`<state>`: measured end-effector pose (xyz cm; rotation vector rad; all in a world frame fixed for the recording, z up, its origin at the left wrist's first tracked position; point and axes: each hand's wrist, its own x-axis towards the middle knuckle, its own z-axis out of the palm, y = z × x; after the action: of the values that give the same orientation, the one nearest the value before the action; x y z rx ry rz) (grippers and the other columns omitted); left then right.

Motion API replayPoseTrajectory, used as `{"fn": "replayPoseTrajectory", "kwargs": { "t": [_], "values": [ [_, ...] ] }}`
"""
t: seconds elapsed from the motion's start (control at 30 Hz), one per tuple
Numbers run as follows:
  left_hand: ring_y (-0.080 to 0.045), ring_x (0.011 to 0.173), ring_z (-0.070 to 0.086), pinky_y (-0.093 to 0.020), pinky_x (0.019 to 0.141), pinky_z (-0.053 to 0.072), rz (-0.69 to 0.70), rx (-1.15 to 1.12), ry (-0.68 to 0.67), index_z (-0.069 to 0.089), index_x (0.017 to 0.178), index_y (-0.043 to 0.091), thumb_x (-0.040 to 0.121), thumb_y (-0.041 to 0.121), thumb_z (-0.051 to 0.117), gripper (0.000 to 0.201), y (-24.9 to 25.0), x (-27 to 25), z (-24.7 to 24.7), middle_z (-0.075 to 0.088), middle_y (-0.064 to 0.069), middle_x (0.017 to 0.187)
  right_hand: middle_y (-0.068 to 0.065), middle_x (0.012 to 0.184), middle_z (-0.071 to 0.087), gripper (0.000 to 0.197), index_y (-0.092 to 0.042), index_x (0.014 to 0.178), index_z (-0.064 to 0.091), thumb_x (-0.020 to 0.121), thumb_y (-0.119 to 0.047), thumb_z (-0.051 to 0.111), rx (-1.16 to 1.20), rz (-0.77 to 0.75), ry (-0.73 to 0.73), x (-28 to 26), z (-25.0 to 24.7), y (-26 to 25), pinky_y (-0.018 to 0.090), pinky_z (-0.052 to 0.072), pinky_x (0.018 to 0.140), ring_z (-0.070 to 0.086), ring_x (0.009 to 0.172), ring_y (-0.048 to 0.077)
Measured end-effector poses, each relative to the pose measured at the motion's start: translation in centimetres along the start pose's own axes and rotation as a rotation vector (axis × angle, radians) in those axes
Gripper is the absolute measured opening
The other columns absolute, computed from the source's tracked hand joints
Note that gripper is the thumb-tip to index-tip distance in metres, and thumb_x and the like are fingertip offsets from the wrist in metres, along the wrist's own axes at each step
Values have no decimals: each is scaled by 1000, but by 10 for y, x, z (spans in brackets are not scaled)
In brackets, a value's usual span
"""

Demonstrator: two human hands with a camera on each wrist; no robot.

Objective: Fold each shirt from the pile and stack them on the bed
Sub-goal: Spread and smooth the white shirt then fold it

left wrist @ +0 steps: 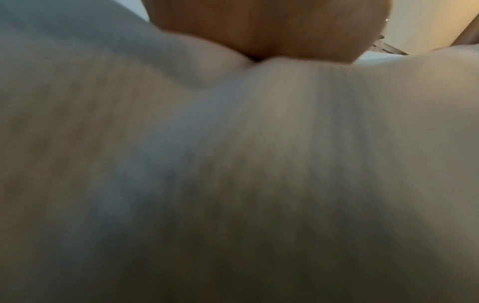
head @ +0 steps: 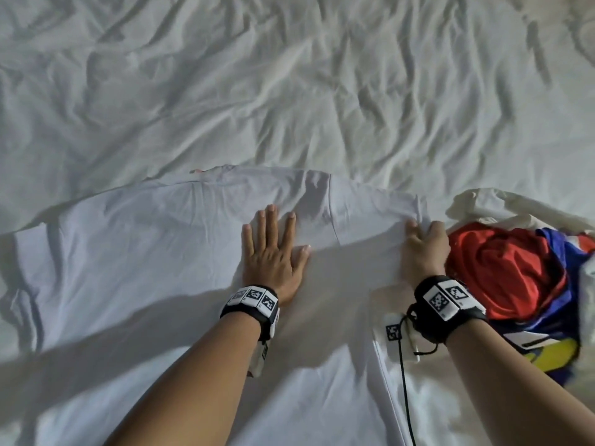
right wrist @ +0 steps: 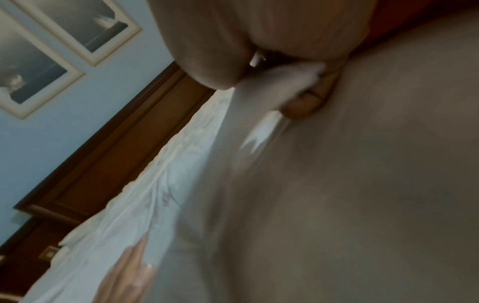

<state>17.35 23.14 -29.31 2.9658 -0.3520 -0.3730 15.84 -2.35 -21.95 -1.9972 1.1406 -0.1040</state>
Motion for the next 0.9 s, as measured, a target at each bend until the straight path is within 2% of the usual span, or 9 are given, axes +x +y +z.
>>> {"fn": "replayPoseTrajectory", "kwargs": {
  "t": [0.17, 0.27, 0.33, 0.43, 0.5, 0.57, 0.67, 0.77, 0.9],
  "values": [
    [-31, 156, -21, -58, 125, -6, 0, 2, 2, -15, 162, 26, 102, 61, 8, 73, 1, -3, -2, -25, -11, 168, 5, 88, 54, 24, -11, 100, 51, 102, -34, 57, 7, -3, 29, -1, -6, 22, 29, 36, 72, 54, 82, 25],
    [-31, 155, -24, -58, 124, -6, 0, 6, -9, -18, 161, 27, 102, 61, 5, 73, 1, -2, -2, -28, -11, 167, 3, 92, 58, 20, -10, 111, 51, 103, -28, 55, 39, -6, 40, -2, -7, 23, 29, 36, 76, 60, 95, 29],
    [-31, 155, -24, -58, 124, -6, 0, 6, 2, -17, 161, 28, 102, 62, 4, 72, 2, -1, 0, -28, -11, 167, 9, 112, 59, 31, -9, 127, 46, 101, -25, 53, 28, -76, 49, -10, -6, 16, 31, 39, 88, 56, 114, 31],
    [-31, 156, -18, -58, 125, -6, 13, -59, 35, -7, 164, 29, 103, 62, 12, 72, 0, 1, 5, -18, -11, 170, 19, 158, 31, 59, -6, 150, 33, 101, -34, 50, -369, -427, 104, -40, 8, -4, 43, 17, 120, 27, 147, 36],
    [-33, 158, -12, -60, 125, -2, 34, -83, 64, 2, 165, 25, 103, 57, 21, 72, -1, 1, 8, -9, -15, 171, 15, 169, 7, 68, -8, 160, 19, 103, -40, 39, -547, -745, -57, -65, 36, -20, 49, 1, 126, 4, 157, 34],
    [-33, 158, -12, -62, 124, 1, 44, -58, 65, 0, 165, 23, 102, 53, 18, 72, 0, 1, 8, -9, -17, 171, 12, 169, -11, 70, -12, 163, 7, 104, -41, 29, -633, -915, -246, -76, 70, -26, 53, -3, 126, -12, 156, 30],
    [-32, 158, -8, -58, 125, 1, 9, -67, 67, -2, 165, 27, 104, 58, 5, 69, -1, 2, 10, -8, -15, 171, 9, 168, -19, 72, -18, 163, -6, 105, -50, 22, -743, -875, -369, -51, 101, -13, 55, -1, 125, -21, 155, 27],
    [-39, 157, 6, -61, 125, 3, 27, -7, 53, 8, 165, 23, 102, 64, 17, 75, -5, 7, 16, 4, -19, 171, 5, 168, -23, 73, -29, 161, -13, 103, -64, 14, -743, -739, -357, -18, 96, 9, 50, -9, 125, -24, 154, 25],
    [-32, 155, -24, -57, 123, -13, -5, 18, -13, -20, 161, 27, 102, 62, 10, 75, -4, 5, 14, -28, -12, 167, 11, 170, -6, 73, -23, 164, 1, 104, -62, 15, -832, -705, -265, 12, 57, 39, 48, -5, 126, -6, 157, 30]
  ]
}}
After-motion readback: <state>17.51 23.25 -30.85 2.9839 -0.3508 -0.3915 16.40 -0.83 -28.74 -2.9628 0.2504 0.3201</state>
